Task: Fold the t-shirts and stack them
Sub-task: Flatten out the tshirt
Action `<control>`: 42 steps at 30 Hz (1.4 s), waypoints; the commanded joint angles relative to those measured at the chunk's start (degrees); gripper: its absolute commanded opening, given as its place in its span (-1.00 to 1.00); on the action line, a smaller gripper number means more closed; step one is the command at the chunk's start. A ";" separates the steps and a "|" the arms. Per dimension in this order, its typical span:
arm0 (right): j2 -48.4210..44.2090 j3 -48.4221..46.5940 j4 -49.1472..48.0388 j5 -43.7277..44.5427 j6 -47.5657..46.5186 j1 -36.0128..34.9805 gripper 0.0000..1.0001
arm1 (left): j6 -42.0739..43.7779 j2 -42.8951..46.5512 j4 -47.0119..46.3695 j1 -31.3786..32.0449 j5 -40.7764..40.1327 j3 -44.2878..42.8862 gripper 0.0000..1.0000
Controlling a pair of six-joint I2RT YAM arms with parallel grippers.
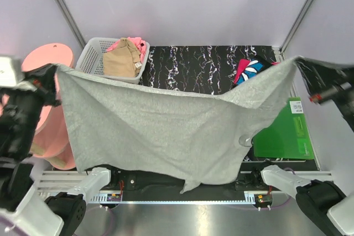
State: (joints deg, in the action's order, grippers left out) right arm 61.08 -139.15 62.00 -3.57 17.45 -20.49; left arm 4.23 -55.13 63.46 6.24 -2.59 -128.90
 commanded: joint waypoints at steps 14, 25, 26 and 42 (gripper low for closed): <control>32.52 33.67 -21.47 9.11 -0.31 9.06 -1.00 | 6.93 -14.99 -36.03 -11.85 5.93 61.83 -1.00; 38.85 41.24 -26.84 7.27 0.83 11.70 -1.00 | 9.84 -29.67 -38.59 -10.46 2.77 56.41 -1.00; 39.03 40.98 -26.75 6.92 1.00 11.61 -1.00 | 9.83 -30.12 -38.59 -10.37 2.77 55.87 -1.00; 6.90 53.47 -27.64 -2.93 3.73 11.53 -1.00 | 7.38 -9.38 -22.35 -9.32 7.15 46.04 -1.00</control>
State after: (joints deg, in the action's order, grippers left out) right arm 83.90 -83.70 37.39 -3.18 21.19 -9.10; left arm 13.02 -72.40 36.97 -3.05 2.26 -73.38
